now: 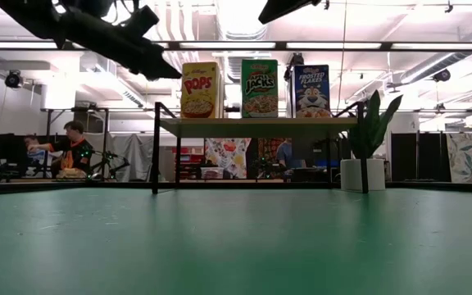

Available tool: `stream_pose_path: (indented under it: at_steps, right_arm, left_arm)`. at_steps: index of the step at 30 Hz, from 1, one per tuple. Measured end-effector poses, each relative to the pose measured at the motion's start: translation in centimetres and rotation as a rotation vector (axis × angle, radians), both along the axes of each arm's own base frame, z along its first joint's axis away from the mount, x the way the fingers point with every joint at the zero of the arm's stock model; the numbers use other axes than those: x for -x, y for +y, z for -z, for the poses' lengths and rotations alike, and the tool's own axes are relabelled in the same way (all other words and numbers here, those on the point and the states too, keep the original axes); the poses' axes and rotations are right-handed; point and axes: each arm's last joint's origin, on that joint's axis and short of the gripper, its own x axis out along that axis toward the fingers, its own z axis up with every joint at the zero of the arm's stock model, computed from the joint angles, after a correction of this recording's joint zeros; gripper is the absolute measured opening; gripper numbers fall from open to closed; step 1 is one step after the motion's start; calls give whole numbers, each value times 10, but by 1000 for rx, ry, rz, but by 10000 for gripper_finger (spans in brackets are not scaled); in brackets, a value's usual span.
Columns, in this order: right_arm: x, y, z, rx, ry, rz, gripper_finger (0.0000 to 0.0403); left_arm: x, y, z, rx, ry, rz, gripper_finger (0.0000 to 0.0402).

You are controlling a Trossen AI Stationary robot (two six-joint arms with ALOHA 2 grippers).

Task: Stack cereal on shelf
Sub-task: Put the yellow cereal box on the shelf aligned with the other yellow cereal boxes

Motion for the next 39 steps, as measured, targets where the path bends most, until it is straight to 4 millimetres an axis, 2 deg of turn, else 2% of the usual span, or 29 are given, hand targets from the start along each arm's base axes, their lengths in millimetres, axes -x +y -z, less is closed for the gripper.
stream_pose_path:
  at_steps: [8, 28, 39]
  right_arm:
    - [2, 12, 8, -18, -2, 12, 12]
    - [1, 12, 12, -39, -6, 29, 12]
    - [1, 12, 12, -38, -6, 30, 12]
  left_arm:
    - [-2, 1, 0, 0, 11, -2, 0]
    - [2, 8, -1, 3, 5, -46, 0]
    - [-7, 11, 5, -5, 6, -44, 0]
